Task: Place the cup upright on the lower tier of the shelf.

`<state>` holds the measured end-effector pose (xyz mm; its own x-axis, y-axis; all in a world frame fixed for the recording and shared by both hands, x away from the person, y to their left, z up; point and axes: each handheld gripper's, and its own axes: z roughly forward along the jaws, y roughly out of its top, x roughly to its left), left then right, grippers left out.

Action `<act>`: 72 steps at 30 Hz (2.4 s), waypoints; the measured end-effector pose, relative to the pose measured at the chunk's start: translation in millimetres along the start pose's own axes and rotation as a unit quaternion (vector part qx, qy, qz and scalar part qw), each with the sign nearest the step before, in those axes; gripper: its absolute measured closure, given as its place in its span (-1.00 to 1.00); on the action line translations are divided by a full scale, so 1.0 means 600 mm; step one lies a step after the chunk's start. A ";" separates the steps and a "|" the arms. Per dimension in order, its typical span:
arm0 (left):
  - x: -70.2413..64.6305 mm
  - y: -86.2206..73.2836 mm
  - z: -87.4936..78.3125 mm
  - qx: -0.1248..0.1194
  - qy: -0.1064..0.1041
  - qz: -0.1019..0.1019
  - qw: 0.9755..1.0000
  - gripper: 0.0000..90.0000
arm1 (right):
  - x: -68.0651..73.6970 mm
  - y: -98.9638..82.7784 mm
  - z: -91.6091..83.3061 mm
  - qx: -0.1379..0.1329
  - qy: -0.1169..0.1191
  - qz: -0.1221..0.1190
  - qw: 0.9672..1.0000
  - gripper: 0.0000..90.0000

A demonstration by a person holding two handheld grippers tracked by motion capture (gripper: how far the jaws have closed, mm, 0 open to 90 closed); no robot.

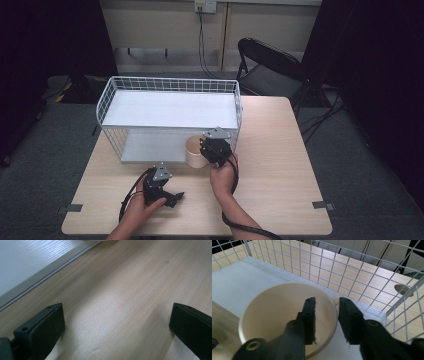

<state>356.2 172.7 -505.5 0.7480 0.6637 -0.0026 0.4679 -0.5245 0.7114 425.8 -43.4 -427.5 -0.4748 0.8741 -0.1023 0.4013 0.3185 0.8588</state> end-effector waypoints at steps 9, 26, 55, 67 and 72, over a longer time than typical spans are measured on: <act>0.000 0.000 0.000 0.000 0.000 0.000 1.000 -1.00 | 0.000 0.007 -0.035 -0.019 0.051 0.020 0.998 -0.39; 0.000 0.000 0.000 0.000 0.000 0.000 1.000 -1.00 | -0.006 -0.026 -0.057 -0.009 0.087 0.034 0.996 -0.68; 0.000 0.000 0.000 0.000 0.000 0.000 1.000 -1.00 | 0.022 -0.042 -0.018 0.018 0.071 0.010 0.997 -0.60; 0.000 0.000 0.000 0.000 0.000 0.000 1.000 -1.00 | 0.016 -0.040 -0.019 0.020 0.066 0.016 0.997 -0.23; 0.000 0.000 0.000 0.000 0.000 0.000 1.000 -1.00 | 0.017 -0.039 -0.018 0.019 0.062 0.012 0.998 -0.11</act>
<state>356.2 172.7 -505.5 0.7475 0.6642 -0.0030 0.4684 -0.5239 0.7114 403.5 -45.7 -443.1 -0.5579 0.8297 -0.0170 0.4422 0.3146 0.8400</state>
